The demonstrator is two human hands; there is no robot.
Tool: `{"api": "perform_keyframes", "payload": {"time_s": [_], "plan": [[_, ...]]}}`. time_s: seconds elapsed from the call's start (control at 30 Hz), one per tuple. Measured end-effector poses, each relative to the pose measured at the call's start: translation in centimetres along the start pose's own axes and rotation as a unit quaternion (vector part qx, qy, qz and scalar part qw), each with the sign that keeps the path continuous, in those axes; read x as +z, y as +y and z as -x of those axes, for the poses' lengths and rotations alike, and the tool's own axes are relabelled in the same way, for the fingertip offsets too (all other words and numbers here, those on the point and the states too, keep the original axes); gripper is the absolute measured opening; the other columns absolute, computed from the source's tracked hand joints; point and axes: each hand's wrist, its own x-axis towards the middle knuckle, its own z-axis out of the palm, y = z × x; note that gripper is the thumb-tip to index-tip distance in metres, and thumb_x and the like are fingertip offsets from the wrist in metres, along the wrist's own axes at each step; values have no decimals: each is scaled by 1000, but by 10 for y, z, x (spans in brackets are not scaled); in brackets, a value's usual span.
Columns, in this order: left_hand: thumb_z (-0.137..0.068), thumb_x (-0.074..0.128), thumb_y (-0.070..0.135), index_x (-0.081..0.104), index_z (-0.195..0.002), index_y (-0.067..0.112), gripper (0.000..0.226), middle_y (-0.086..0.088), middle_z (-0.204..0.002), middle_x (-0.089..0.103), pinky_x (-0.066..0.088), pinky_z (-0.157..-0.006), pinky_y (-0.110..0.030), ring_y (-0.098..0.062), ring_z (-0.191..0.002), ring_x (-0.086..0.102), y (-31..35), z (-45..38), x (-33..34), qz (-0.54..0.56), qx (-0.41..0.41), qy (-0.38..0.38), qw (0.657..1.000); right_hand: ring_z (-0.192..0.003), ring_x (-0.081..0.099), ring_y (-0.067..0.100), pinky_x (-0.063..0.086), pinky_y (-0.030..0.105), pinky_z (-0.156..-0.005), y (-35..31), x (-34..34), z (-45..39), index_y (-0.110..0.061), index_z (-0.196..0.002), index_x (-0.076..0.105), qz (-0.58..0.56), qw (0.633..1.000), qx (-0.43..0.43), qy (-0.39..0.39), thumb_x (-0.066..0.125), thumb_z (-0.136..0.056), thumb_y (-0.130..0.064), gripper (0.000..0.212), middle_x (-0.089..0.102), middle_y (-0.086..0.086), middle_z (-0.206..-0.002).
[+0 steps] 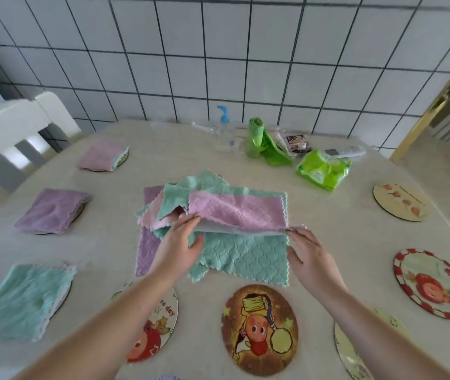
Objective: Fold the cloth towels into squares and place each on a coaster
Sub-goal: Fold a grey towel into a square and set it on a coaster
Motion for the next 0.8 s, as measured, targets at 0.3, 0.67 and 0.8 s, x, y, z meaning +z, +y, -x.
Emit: {"api": "perform_keyframes", "payload": {"time_s": [0.3, 0.67, 0.8], "plan": [[-84, 66, 16, 61, -119, 15, 35, 4, -123, 59, 47, -92, -30, -12, -105, 59, 42, -56, -76, -48, 144, 127, 980, -117, 52, 11, 44, 26, -89, -39, -84, -41, -15, -114, 63, 2, 978, -113, 177, 65, -84, -11, 30, 55, -6, -125], [-83, 64, 13, 63, -91, 26, 15, 20, -92, 55, 53, -80, -34, 1, -86, 56, -24, 33, -35, -33, 109, -97, 989, -82, 57, 11, 47, 26, -66, 23, -26, 58, -24, -83, 72, 148, 987, -59, 25, 78, -72, -26, 13, 58, -11, -86], [-89, 56, 12, 55, -85, 33, 21, 17, -108, 64, 51, -86, -26, 7, -101, 58, -42, 67, -16, 15, 33, -173, 984, -111, 54, 13, 43, 32, -91, 37, 2, 88, -26, -89, 67, 49, 996, 21, -66, 71, -79, -23, 12, 61, -11, -117]]}}
